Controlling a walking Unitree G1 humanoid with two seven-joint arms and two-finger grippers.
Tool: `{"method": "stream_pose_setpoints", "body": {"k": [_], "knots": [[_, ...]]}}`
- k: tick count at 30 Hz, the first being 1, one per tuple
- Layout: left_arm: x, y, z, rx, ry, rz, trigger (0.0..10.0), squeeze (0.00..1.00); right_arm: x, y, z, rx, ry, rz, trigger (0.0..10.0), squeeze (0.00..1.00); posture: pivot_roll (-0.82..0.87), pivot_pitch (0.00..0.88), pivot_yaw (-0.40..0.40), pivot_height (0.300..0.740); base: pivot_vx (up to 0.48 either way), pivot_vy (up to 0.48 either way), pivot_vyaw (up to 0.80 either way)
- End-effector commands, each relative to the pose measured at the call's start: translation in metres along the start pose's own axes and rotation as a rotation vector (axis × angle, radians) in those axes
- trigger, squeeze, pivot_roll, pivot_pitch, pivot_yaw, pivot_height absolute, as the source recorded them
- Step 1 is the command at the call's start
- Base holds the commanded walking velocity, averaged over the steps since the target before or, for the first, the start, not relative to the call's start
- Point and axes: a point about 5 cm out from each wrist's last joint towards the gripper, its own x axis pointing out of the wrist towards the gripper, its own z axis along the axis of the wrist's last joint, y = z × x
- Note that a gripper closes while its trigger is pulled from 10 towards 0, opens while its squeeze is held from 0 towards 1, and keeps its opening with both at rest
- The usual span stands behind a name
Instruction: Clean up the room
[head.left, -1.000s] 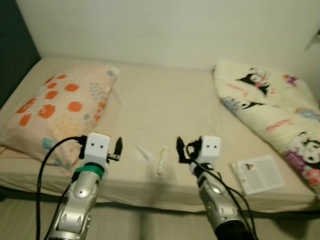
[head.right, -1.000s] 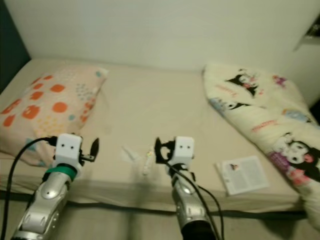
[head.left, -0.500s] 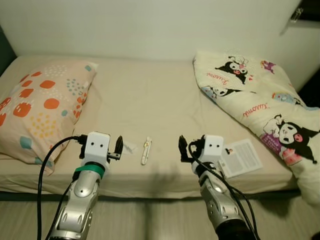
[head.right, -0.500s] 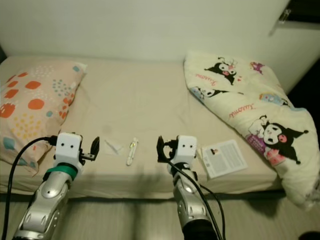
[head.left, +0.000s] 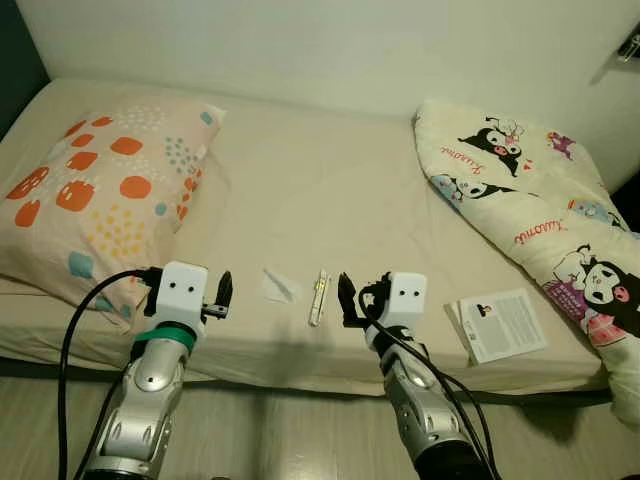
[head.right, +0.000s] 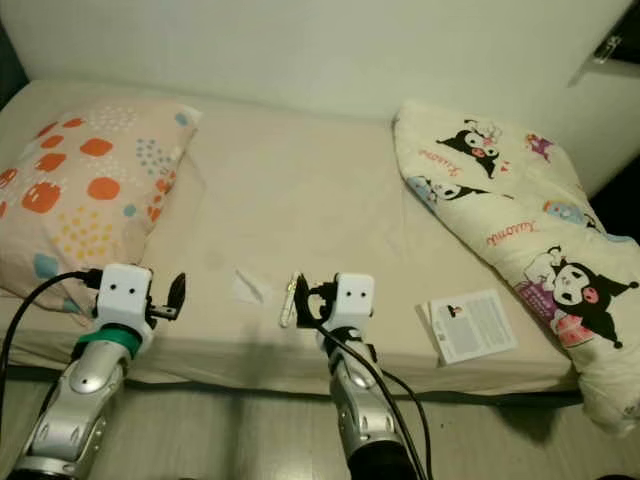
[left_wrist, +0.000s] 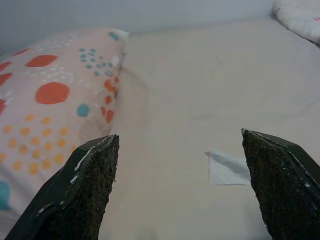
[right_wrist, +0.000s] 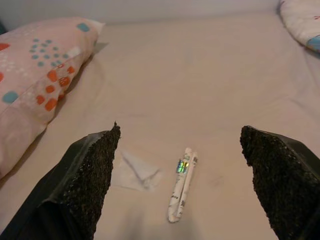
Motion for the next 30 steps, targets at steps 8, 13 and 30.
{"method": "stream_pose_setpoints", "body": {"k": [8,13,30], "knots": [[-0.0002,-0.0042,-0.0021,0.009,0.001,-0.015,10.0,0.00,-0.0024,-0.0054,-0.0031,-0.012,0.015,-0.010,10.0,0.00,0.15,0.030,-0.037,0.730,0.461,0.000,0.00],[-0.0004,-0.0038,-0.0023,0.010,0.000,-0.013,10.0,0.00,-0.0028,-0.0051,-0.0037,-0.014,0.016,-0.012,10.0,0.00,0.15,0.034,-0.037,0.730,0.461,0.000,0.00],[-0.0004,-0.0049,-0.0045,0.014,0.002,-0.036,10.0,0.00,-0.0021,-0.0059,-0.0036,-0.018,0.015,-0.010,10.0,0.00,0.15,0.016,-0.036,0.730,0.081,0.000,0.00]]}}
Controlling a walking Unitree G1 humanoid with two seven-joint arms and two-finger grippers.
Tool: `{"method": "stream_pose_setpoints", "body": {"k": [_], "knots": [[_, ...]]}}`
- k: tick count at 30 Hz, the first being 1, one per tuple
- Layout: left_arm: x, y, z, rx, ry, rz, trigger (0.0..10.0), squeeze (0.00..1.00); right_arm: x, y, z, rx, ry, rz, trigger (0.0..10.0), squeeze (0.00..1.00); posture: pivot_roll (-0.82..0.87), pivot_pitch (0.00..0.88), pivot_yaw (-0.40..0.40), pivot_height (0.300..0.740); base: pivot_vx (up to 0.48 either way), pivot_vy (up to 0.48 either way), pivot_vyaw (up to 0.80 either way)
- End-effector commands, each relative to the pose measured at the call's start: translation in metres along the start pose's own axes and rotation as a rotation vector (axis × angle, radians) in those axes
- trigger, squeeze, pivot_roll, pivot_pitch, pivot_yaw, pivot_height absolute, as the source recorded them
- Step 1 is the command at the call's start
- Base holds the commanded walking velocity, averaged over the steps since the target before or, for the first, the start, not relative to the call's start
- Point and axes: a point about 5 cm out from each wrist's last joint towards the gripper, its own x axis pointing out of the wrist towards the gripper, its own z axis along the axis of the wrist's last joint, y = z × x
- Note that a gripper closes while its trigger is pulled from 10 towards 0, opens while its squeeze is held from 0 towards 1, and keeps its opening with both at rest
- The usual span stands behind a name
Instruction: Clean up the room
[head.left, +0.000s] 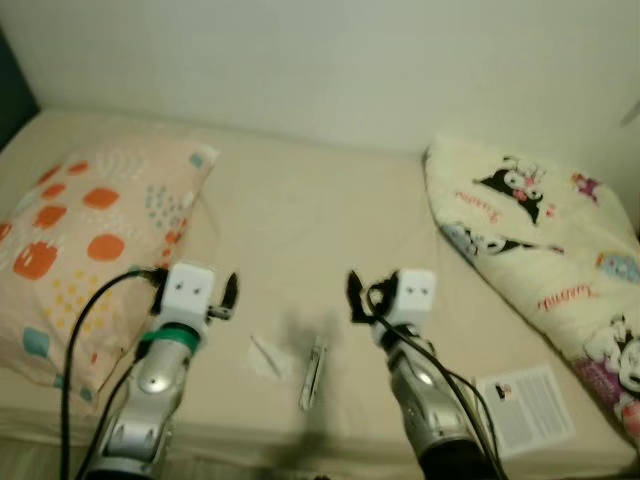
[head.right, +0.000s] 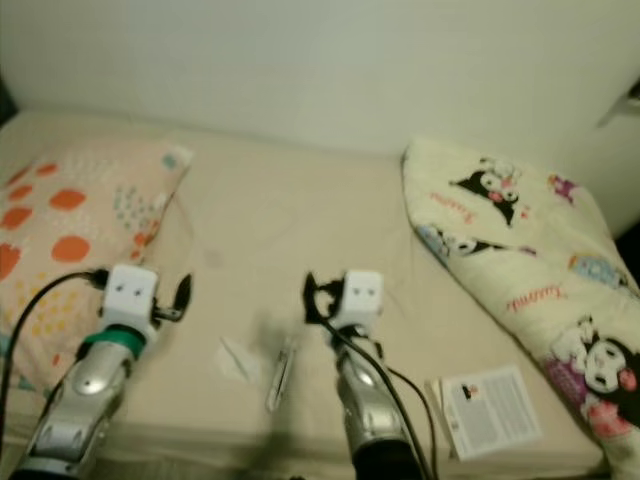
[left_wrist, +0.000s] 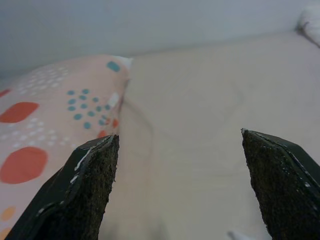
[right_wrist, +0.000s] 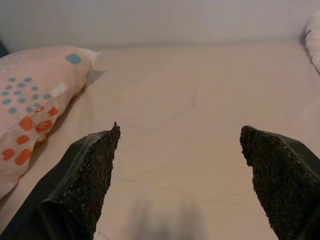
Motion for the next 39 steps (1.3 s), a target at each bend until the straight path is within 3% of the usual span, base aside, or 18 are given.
{"method": "stream_pose_setpoints", "body": {"k": [1,9,15,24,30,39], "knots": [[-0.002,-0.006,-0.004,-0.001,0.014,-0.023,10.0,0.00,-0.005,-0.009,-0.007,-0.010,0.024,-0.026,10.0,0.00,0.15,0.016,-0.036,0.730,0.000,0.000,0.00],[-0.001,-0.007,-0.006,0.012,0.018,-0.038,10.0,0.00,-0.004,-0.009,-0.007,-0.015,0.025,-0.024,10.0,0.00,0.15,0.000,-0.035,0.730,0.000,0.000,0.00],[-0.004,-0.015,-0.019,0.017,0.068,-0.097,10.0,0.00,-0.004,-0.010,-0.008,-0.021,0.025,-0.016,10.0,0.00,0.15,0.000,-0.035,0.730,0.000,0.000,0.00],[-0.006,-0.027,-0.029,0.028,0.095,-0.139,10.0,0.00,-0.010,-0.022,-0.011,-0.036,0.036,-0.038,10.0,0.00,0.09,0.000,-0.034,0.730,0.000,0.000,0.00],[0.002,-0.043,-0.027,0.005,0.088,-0.176,10.0,0.00,-0.014,-0.034,-0.004,-0.058,0.012,-0.077,10.0,0.00,0.02,0.000,-0.038,0.730,0.000,0.000,0.00],[0.011,-0.046,-0.023,0.038,0.066,-0.244,10.0,0.00,-0.031,-0.044,-0.014,-0.053,0.020,-0.143,10.0,0.00,-0.07,0.000,0.032,0.730,0.000,0.000,0.00]]}}
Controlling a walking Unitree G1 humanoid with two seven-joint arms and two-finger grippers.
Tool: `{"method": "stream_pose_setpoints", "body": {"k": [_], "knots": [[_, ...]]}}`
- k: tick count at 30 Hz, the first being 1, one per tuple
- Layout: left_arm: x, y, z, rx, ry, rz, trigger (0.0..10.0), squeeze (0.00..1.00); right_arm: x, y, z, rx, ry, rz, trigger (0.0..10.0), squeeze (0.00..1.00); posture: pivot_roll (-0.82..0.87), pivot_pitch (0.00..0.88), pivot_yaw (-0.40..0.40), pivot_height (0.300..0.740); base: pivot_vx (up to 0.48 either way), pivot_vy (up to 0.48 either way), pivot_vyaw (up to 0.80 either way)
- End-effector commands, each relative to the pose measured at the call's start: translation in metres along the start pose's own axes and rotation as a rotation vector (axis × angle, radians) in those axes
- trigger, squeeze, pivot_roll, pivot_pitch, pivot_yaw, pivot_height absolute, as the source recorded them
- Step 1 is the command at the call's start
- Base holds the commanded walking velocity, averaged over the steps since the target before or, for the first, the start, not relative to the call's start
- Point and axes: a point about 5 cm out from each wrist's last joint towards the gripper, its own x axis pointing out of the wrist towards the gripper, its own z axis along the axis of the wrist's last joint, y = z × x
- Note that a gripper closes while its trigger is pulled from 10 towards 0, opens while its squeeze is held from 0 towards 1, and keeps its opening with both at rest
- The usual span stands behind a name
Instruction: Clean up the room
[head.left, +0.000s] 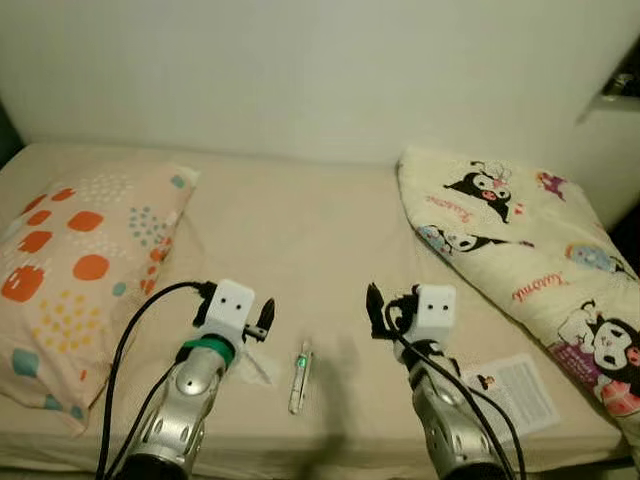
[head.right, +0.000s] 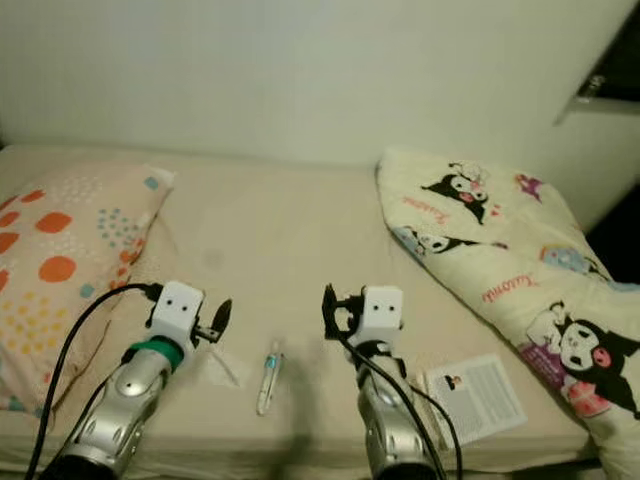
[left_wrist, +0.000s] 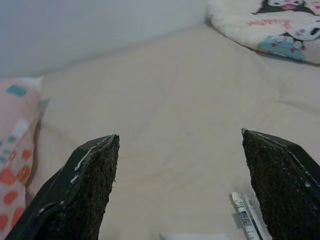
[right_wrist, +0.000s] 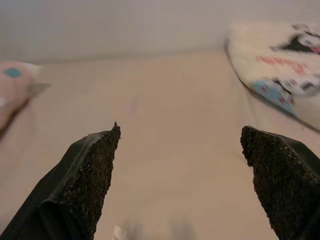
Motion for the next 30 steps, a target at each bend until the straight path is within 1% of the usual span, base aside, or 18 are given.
{"method": "stream_pose_setpoints", "body": {"k": [1,7,11,15,18,30], "knots": [[0.001,-0.001,-0.002,0.022,0.005,-0.027,10.0,0.00,-0.004,-0.004,-0.003,0.008,0.004,-0.028,10.0,0.00,-0.07,0.000,0.032,0.730,0.000,0.000,0.00],[0.007,0.001,0.000,0.014,0.000,-0.014,10.0,0.00,-0.009,-0.006,-0.008,0.015,0.012,-0.056,10.0,0.00,-0.09,0.000,0.051,0.730,0.000,0.000,0.00],[0.010,-0.005,0.000,0.022,-0.007,-0.048,10.0,0.00,-0.012,0.000,-0.006,0.008,0.007,-0.043,10.0,0.00,-0.13,0.000,0.073,0.730,0.000,0.000,0.00],[0.012,-0.006,0.001,0.021,-0.007,-0.055,10.0,0.00,-0.012,-0.003,-0.006,0.008,0.005,-0.056,10.0,0.00,-0.13,0.000,0.077,0.730,0.000,0.000,0.00],[0.014,-0.007,0.002,0.020,-0.007,-0.063,10.0,0.00,-0.013,-0.008,-0.005,0.010,-0.001,-0.083,10.0,0.00,-0.15,0.000,0.091,0.730,0.000,0.000,0.00],[0.026,-0.016,0.009,0.023,-0.029,-0.105,10.0,0.00,-0.016,-0.010,-0.001,0.013,-0.022,-0.106,10.0,0.00,-0.19,0.000,0.116,0.730,0.000,0.000,0.00]]}}
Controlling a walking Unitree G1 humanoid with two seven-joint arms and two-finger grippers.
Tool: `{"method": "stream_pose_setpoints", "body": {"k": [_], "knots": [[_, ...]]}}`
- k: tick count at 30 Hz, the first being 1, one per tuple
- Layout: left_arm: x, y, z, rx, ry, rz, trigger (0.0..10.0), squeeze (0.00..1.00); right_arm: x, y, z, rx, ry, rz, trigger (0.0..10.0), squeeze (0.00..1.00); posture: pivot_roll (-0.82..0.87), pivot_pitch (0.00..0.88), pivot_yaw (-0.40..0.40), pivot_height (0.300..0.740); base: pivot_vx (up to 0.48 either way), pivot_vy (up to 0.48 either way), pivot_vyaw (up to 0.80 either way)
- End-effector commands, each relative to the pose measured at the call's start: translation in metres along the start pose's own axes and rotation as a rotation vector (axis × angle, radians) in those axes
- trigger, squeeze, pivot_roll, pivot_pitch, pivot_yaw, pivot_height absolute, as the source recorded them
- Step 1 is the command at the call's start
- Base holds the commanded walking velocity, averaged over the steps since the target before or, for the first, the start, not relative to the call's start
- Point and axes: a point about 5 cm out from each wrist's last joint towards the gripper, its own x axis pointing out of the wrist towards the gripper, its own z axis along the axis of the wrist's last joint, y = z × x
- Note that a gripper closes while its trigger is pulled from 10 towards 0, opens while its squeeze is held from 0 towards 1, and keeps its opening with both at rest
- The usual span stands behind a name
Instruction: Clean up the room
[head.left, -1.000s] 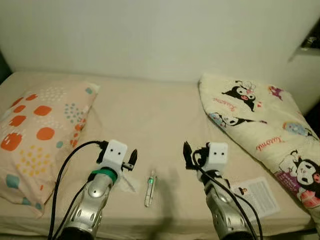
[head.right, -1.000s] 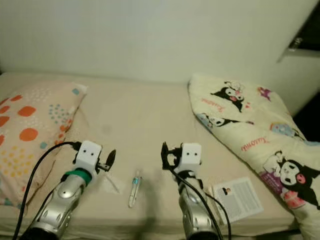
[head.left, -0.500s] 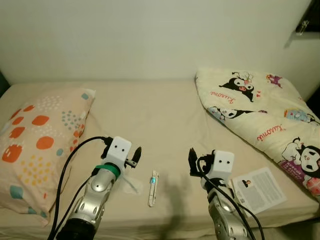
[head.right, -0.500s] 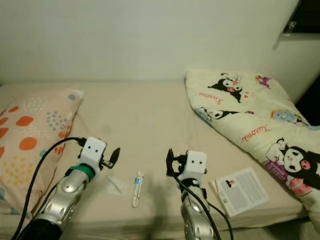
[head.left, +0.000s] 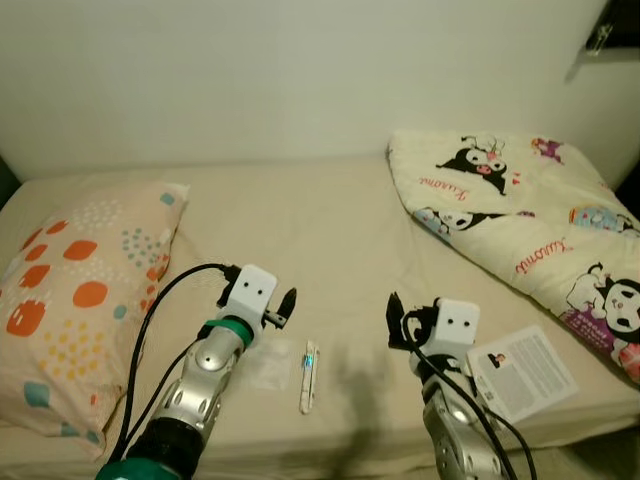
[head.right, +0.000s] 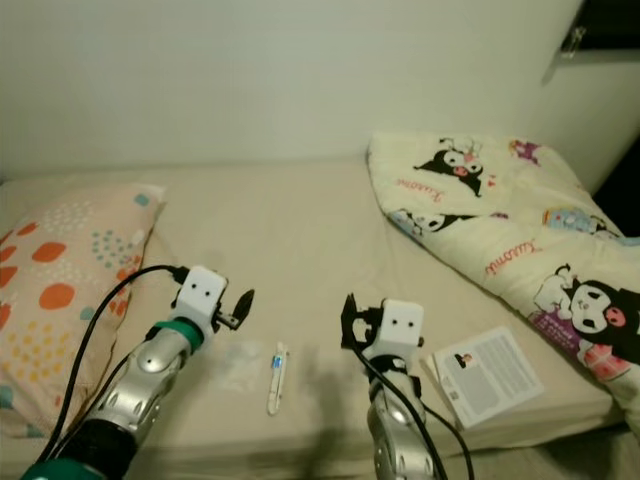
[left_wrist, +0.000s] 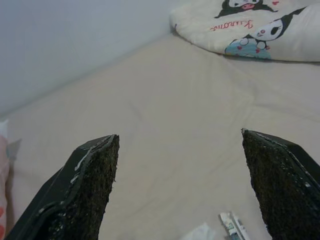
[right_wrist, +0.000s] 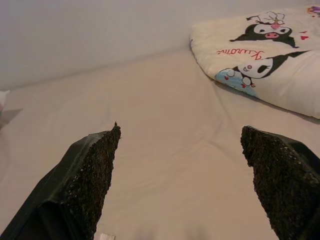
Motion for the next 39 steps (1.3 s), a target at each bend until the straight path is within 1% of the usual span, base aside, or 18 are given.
{"method": "stream_pose_setpoints", "body": {"k": [1,25,31,39], "knots": [[-0.0007,-0.0018,-0.0054,0.010,0.017,-0.013,10.0,0.00,-0.0039,-0.0022,-0.0041,0.009,0.016,-0.017,10.0,0.00,-0.20,0.000,0.117,0.730,0.000,0.000,0.00],[0.0021,-0.0016,-0.0075,0.017,0.015,-0.026,10.0,0.00,-0.0067,-0.0067,-0.0059,0.006,0.026,-0.042,10.0,0.00,-0.20,0.000,0.128,0.730,0.000,0.000,0.00],[0.0004,-0.0034,-0.0119,0.020,0.026,-0.032,10.0,0.00,-0.0111,-0.0069,-0.0095,0.008,0.036,-0.048,10.0,0.00,-0.21,0.000,0.133,0.730,0.000,0.000,0.00],[0.0023,-0.0021,-0.0107,0.019,0.025,-0.027,10.0,0.00,-0.0098,-0.0077,-0.0079,0.008,0.034,-0.051,10.0,0.00,-0.21,0.000,0.131,0.730,0.000,0.000,0.00]]}}
